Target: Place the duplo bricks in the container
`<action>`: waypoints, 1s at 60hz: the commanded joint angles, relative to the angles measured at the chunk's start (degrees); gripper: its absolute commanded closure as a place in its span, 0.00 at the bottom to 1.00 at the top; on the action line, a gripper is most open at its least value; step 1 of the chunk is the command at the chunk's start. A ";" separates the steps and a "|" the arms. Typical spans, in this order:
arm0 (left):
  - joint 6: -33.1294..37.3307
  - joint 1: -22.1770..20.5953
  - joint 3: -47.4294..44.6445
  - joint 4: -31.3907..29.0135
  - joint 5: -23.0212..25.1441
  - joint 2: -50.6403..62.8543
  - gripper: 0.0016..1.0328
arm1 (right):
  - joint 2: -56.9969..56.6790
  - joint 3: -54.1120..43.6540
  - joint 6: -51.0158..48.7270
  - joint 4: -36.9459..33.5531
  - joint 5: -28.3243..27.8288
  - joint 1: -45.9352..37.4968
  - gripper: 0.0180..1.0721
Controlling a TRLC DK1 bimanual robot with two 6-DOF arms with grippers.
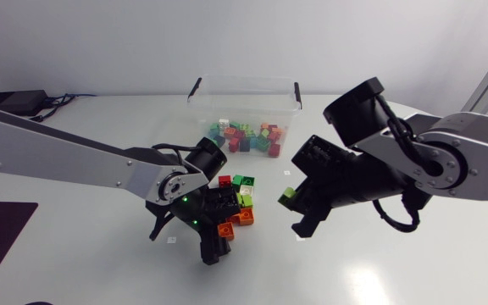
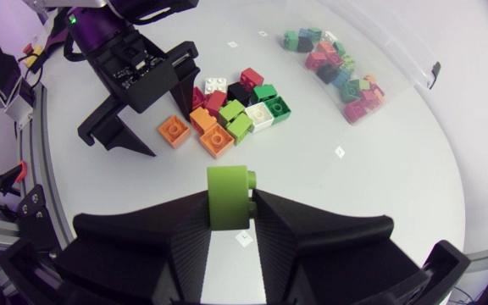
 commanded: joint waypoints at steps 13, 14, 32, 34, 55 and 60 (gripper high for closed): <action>-0.90 -0.38 0.99 0.14 -1.37 1.80 0.65 | -0.87 6.14 -1.42 -2.36 -3.06 -6.10 0.71; -0.90 -0.38 0.99 0.14 -1.37 1.71 0.65 | -0.87 6.23 -1.42 -2.36 -3.15 -6.28 0.71; -0.55 -1.00 -4.64 -0.30 -2.08 -4.53 0.80 | 8.97 16.25 1.48 3.44 -5.17 -10.93 0.71; -0.46 -0.91 -4.99 -0.47 -2.25 -5.32 0.80 | 10.29 16.95 2.00 4.49 -5.17 -11.02 0.71; -0.11 2.60 -4.72 -6.98 -2.51 -16.66 0.80 | 24.70 30.48 8.24 12.40 -4.56 -12.60 0.71; -0.11 4.36 -3.23 -7.68 -2.51 -18.15 0.80 | 27.25 33.56 9.21 13.11 -4.03 -12.60 0.71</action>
